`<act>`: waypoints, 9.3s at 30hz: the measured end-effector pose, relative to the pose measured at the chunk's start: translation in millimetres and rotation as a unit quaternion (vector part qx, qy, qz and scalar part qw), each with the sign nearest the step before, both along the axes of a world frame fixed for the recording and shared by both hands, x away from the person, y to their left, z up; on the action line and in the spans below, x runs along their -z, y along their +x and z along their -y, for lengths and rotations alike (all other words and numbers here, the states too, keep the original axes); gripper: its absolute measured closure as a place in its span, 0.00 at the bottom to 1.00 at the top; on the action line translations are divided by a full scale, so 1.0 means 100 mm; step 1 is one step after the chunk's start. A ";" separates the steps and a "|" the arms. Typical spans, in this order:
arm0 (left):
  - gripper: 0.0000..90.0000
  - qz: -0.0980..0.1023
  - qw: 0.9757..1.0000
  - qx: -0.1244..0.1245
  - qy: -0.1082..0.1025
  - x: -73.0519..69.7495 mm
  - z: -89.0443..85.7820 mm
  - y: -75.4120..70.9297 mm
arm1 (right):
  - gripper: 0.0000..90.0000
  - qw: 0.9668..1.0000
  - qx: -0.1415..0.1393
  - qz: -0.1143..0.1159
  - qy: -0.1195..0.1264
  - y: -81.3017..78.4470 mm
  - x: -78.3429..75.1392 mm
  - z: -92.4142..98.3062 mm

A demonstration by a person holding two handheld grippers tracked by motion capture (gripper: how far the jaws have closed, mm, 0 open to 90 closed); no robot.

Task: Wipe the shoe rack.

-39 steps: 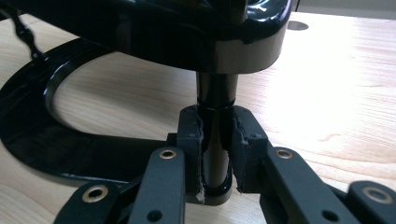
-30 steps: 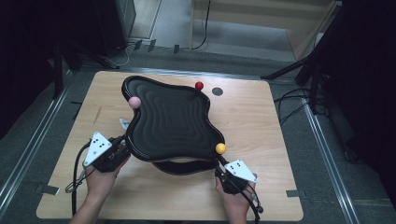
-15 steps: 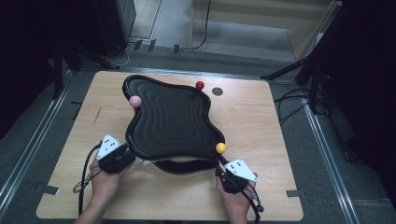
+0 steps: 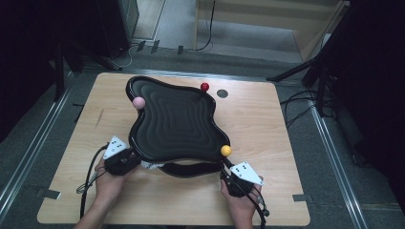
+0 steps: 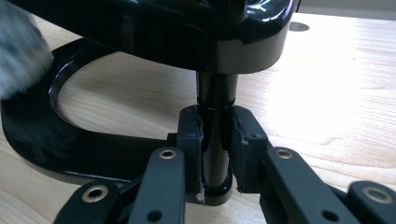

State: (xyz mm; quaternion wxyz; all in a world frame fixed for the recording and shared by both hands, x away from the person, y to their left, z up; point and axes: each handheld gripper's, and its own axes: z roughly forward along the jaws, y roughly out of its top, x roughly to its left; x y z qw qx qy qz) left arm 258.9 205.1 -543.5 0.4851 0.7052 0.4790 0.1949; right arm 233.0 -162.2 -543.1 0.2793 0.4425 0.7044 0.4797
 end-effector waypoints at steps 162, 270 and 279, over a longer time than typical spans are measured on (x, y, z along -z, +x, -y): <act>0.90 0.234 0.966 0.103 0.040 -0.53 1.18 -0.78 | 0.83 0.997 -0.080 -0.018 0.016 0.19 0.04 -0.56; 0.89 0.185 0.979 -0.059 -0.065 -1.28 -0.88 0.12 | 0.84 0.996 -0.087 -0.016 0.007 0.21 0.04 -0.50; 0.89 0.201 0.975 -0.054 -0.076 -1.28 -0.90 -0.20 | 0.84 0.996 -0.083 -0.017 0.009 0.21 0.04 -0.48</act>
